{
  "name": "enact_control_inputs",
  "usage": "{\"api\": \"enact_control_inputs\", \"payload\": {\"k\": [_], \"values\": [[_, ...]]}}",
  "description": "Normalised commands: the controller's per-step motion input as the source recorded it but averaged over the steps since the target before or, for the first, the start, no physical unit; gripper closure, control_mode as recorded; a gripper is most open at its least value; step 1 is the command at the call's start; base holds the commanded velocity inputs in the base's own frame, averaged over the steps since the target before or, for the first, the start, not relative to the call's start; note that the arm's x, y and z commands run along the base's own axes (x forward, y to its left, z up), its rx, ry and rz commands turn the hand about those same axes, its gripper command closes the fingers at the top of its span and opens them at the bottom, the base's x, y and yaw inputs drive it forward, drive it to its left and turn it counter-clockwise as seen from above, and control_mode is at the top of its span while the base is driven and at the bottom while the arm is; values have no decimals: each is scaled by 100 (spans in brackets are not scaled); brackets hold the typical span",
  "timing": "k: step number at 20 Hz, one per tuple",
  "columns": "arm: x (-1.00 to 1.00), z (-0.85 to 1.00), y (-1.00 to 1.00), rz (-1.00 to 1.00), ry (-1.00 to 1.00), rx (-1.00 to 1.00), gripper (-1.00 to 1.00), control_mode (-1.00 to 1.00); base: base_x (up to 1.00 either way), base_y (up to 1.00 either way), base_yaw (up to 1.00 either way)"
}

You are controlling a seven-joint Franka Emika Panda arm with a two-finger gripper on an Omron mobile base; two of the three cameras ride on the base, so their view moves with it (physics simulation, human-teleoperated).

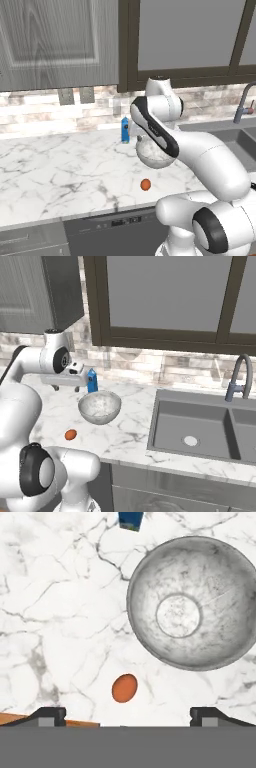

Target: Gather the eggs and milk located in the vicinity of the sink area and place them right next to the bowl.

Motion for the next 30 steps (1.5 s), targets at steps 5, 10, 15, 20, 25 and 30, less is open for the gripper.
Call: {"api": "enact_control_inputs", "payload": {"k": [5,10,15,20,25,30], "values": [[48,-26,21,-2,6,0,-100,-100,0,0,0],[36,-1,4,-1,4,0,-100,-100,0,0,0],[6,0,0,0,0,0,-100,-100,0,0,0],[2,-6,0,0,-1,0,-100,-100,0,0,0],[1,-24,0,0,-6,0,-100,-100,0,0,0],[10,-24,0,0,-11,0,-100,-100,0,0,0]]}}
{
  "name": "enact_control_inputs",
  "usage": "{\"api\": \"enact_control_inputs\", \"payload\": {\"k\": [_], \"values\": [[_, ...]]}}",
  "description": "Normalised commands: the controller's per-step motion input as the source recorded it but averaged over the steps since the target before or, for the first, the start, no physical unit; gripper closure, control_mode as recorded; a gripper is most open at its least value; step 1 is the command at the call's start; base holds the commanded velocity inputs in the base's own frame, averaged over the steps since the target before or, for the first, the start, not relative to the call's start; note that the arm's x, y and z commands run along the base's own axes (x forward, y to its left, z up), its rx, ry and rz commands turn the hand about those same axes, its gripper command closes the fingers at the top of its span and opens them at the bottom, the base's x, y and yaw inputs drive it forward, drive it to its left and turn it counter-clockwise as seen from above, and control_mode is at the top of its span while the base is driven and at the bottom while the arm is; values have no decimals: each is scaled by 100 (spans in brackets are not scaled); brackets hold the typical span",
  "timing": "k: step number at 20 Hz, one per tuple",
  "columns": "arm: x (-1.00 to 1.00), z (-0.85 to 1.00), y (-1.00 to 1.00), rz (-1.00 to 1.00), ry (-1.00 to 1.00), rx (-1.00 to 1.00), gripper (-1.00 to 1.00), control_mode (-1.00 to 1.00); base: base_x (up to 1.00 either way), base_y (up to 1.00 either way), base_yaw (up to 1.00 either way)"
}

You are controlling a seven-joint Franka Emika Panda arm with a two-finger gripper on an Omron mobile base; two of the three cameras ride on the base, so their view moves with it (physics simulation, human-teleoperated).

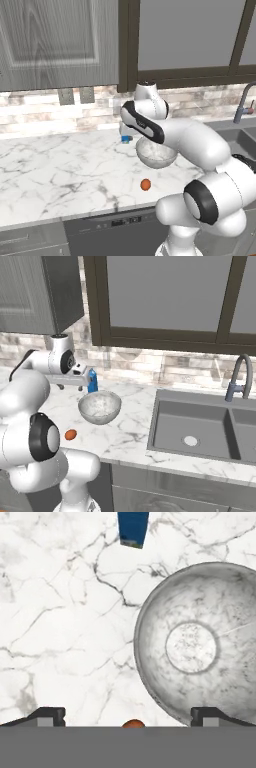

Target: Gather the eggs and milk located in the vicinity of the sink area and place them right next to the bowl.

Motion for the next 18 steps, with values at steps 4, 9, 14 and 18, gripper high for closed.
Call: {"api": "enact_control_inputs", "payload": {"k": [4,9,14,18], "values": [[16,-4,0,0,-17,0,-100,-100,0,0,0],[15,1,0,0,-8,0,-100,-100,0,0,0],[19,0,0,0,0,0,-100,-100,0,0,0],[33,0,0,0,0,0,-100,-100,0,0,0]]}}
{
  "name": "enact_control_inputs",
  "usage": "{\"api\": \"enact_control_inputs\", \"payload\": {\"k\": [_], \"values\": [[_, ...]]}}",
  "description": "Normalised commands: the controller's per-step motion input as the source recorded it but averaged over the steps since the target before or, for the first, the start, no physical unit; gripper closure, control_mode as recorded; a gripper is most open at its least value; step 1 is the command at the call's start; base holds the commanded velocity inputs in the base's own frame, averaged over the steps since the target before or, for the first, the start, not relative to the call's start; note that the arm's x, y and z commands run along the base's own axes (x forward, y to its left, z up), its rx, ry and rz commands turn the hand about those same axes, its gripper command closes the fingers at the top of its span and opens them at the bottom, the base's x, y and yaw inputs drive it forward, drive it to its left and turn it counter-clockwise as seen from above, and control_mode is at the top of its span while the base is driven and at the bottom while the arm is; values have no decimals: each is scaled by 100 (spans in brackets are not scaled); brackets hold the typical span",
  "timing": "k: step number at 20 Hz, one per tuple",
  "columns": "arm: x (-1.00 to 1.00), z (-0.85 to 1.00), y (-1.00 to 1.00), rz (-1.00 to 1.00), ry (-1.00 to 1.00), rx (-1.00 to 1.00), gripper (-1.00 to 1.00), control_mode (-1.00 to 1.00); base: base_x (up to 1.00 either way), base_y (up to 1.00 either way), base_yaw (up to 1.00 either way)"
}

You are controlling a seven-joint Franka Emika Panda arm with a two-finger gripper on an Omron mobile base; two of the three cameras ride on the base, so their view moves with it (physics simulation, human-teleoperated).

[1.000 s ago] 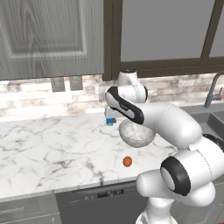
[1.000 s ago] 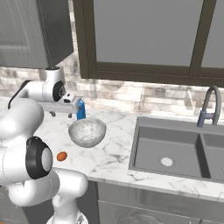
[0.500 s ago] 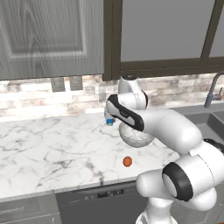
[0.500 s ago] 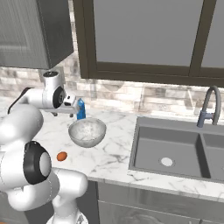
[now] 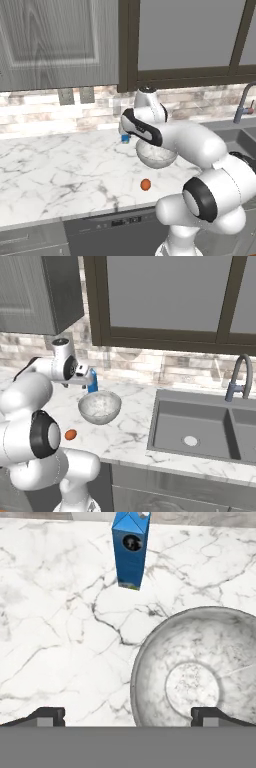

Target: Gather the eggs and milk located in the vicinity of the sink area and place them right next to the bowl.

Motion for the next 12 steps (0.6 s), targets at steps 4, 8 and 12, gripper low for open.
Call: {"api": "enact_control_inputs", "payload": {"k": [4,8,12], "values": [[42,0,0,0,1,0,-100,-100,0,0,0],[39,0,0,0,0,0,-100,-100,0,0,0],[32,0,0,0,0,0,-100,-100,0,0,0]]}}
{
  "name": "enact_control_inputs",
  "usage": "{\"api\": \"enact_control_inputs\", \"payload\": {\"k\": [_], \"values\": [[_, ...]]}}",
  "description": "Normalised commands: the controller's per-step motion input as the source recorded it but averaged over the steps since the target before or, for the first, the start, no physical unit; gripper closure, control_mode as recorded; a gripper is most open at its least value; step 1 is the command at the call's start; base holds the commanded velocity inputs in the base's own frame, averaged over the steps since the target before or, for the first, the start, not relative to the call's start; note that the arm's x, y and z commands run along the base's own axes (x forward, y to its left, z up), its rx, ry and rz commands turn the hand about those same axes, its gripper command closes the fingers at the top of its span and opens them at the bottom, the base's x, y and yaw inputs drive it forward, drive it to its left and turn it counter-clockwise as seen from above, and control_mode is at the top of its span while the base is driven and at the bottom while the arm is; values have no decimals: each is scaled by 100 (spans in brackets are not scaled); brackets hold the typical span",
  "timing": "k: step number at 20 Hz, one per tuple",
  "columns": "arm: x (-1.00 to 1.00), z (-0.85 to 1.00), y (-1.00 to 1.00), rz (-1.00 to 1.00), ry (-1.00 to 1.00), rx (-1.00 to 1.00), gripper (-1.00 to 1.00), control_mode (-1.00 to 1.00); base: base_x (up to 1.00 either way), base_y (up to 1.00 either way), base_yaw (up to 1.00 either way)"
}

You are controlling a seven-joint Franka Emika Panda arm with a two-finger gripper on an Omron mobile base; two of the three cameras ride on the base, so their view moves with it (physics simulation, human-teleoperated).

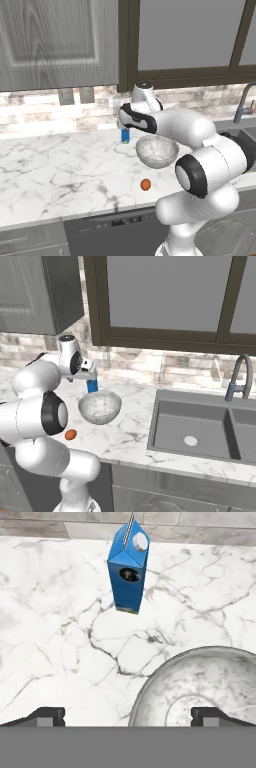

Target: Gather the eggs and milk located in the vicinity of the sink area and place them right next to the bowl.

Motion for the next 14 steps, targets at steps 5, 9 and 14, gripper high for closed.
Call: {"api": "enact_control_inputs", "payload": {"k": [5,9,14], "values": [[30,0,0,0,0,0,-100,-100,0,0,0],[18,-1,0,0,0,0,-100,-100,0,0,0],[10,-17,0,0,0,0,-100,-100,0,0,0]]}}
